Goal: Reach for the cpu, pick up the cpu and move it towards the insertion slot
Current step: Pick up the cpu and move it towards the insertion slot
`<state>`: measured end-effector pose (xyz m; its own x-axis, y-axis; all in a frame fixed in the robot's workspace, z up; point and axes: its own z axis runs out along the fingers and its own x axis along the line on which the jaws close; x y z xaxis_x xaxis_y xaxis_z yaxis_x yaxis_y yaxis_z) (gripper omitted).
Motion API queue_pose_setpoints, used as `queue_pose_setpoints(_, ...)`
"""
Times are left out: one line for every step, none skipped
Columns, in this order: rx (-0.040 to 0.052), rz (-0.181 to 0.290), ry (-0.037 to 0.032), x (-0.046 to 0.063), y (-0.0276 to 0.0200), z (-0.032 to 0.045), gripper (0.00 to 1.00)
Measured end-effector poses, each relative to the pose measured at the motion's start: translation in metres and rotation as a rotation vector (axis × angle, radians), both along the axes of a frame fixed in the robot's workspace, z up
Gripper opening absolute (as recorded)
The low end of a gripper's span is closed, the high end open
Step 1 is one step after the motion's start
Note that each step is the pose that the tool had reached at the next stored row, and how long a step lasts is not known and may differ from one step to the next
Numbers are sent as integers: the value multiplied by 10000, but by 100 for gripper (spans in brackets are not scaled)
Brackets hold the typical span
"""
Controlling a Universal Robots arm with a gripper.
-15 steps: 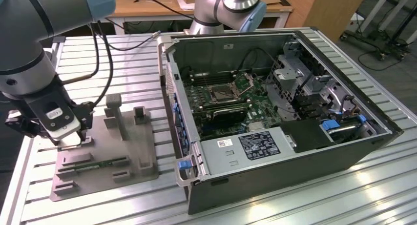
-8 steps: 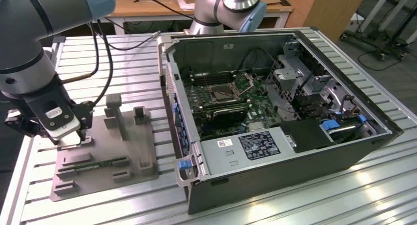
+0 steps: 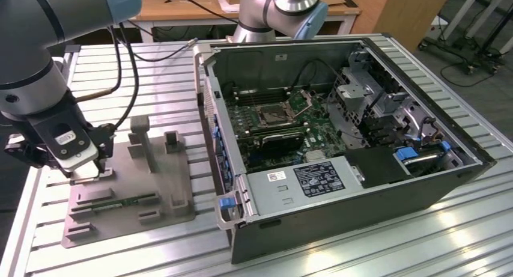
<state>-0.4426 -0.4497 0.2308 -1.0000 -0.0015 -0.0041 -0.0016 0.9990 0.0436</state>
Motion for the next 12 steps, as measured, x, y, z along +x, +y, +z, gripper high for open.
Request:
queue_pose_setpoints(0, 0, 0, 0, 0, 2, 54)
queue_pose_setpoints(0, 0, 1, 0, 0, 6, 54)
queue_pose_setpoints(0, 0, 0, 0, 0, 8, 54)
queue_pose_setpoints(0, 0, 0, 0, 0, 10, 54)
queue_pose_setpoints(0, 0, 0, 0, 0, 13, 54)
queue_pose_setpoints(0, 0, 1, 0, 0, 16, 54)
queue_pose_setpoints(0, 0, 0, 0, 0, 18, 54)
queue_pose_setpoints(0, 0, 1, 0, 0, 20, 54)
queue_pose_setpoints(0, 0, 0, 0, 0, 22, 54)
queue_pose_setpoints(-1, 0, 1, 0, 0, 25, 54)
queue_pose_setpoints(0, 0, 0, 0, 0, 27, 54)
queue_pose_setpoints(0, 0, 0, 0, 0, 30, 54)
